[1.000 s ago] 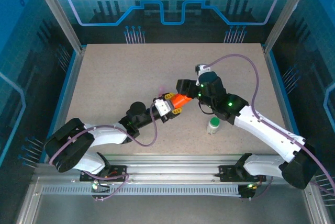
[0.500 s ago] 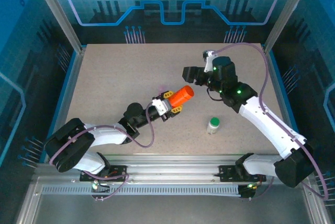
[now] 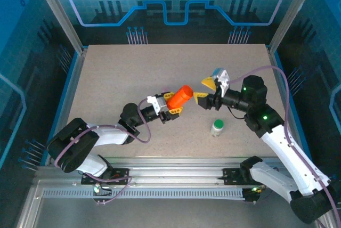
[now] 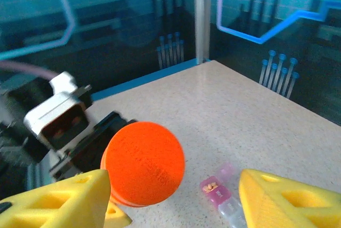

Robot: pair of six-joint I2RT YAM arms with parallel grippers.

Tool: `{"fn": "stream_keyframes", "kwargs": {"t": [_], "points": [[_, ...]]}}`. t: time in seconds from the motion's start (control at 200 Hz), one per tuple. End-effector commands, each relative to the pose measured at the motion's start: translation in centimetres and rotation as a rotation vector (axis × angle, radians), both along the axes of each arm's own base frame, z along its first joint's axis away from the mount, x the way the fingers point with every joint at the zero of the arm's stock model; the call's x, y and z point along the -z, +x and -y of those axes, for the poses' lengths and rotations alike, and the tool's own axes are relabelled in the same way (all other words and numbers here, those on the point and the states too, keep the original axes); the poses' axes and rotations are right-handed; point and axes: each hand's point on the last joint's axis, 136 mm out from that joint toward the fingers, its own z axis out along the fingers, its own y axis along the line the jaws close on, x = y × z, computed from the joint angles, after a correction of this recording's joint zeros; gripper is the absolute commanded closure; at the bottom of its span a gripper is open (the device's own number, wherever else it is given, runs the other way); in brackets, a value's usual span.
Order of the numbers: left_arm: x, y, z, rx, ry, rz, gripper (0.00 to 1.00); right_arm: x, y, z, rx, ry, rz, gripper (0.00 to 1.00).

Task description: Sort the pills into containers

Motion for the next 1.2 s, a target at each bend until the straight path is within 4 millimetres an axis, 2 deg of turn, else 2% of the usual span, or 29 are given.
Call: {"fn": "stream_keyframes", "kwargs": {"t": [0.0,0.3,0.44,0.79,1.016,1.111,1.196], "points": [[-2.3,-2.7,0.6,0.167,-0.042,0.058,1.0,0.3,-3.0,-0.9,-0.229,-0.058,0.152,0.35],[-2.5,-3.9,0.7,0.238,-0.034,0.068,1.0,-0.7,-5.0,-2.3,-0.466,-0.011,0.146,0.31],[-2.8,-4.2,0.9,0.258,-0.036,0.068,1.0,-0.6,-4.5,-2.7,-0.481,-0.011,0.137,0.28],[-3.1,-3.9,1.1,0.261,-0.041,0.07,1.0,0.3,-5.0,-3.2,-0.537,-0.025,0.083,0.3],[-3.1,-3.8,1.1,0.26,-0.042,0.064,1.0,0.5,-4.6,-3.4,-0.514,-0.049,0.075,0.48],[-3.1,-3.2,1.0,0.222,-0.048,0.062,1.0,1.0,-3.7,-3.6,-0.457,-0.076,0.046,0.56],[-3.3,-2.6,0.7,0.173,-0.055,0.073,1.0,2.1,-2.7,-3.8,-0.382,-0.103,-0.004,0.57]]}}
